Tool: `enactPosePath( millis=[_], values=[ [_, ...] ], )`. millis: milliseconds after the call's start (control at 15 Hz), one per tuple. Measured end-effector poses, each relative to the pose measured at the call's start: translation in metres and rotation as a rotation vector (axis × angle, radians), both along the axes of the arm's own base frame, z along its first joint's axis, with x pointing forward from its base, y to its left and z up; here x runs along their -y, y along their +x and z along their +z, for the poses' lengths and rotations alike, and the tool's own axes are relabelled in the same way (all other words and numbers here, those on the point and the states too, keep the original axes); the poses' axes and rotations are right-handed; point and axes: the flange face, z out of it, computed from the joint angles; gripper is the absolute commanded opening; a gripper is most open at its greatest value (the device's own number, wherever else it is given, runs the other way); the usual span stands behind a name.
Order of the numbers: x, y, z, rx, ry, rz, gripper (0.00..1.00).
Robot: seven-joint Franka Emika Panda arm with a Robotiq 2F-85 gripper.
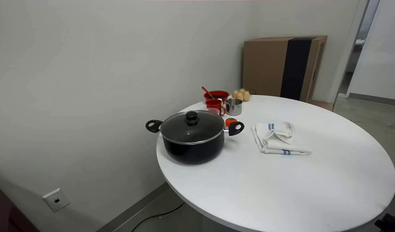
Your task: Use the towel to wipe the table
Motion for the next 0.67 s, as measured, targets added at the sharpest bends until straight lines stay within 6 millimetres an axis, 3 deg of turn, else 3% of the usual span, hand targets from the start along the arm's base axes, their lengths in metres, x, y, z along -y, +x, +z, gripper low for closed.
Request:
enactPosePath(
  millis=[467, 667],
  values=[
    [0.000, 0.002, -0.001, -0.002, 0.001, -0.005, 1.00],
    [0.003, 0.017, -0.007, 0.012, -0.027, -0.026, 1.00]
  ],
)
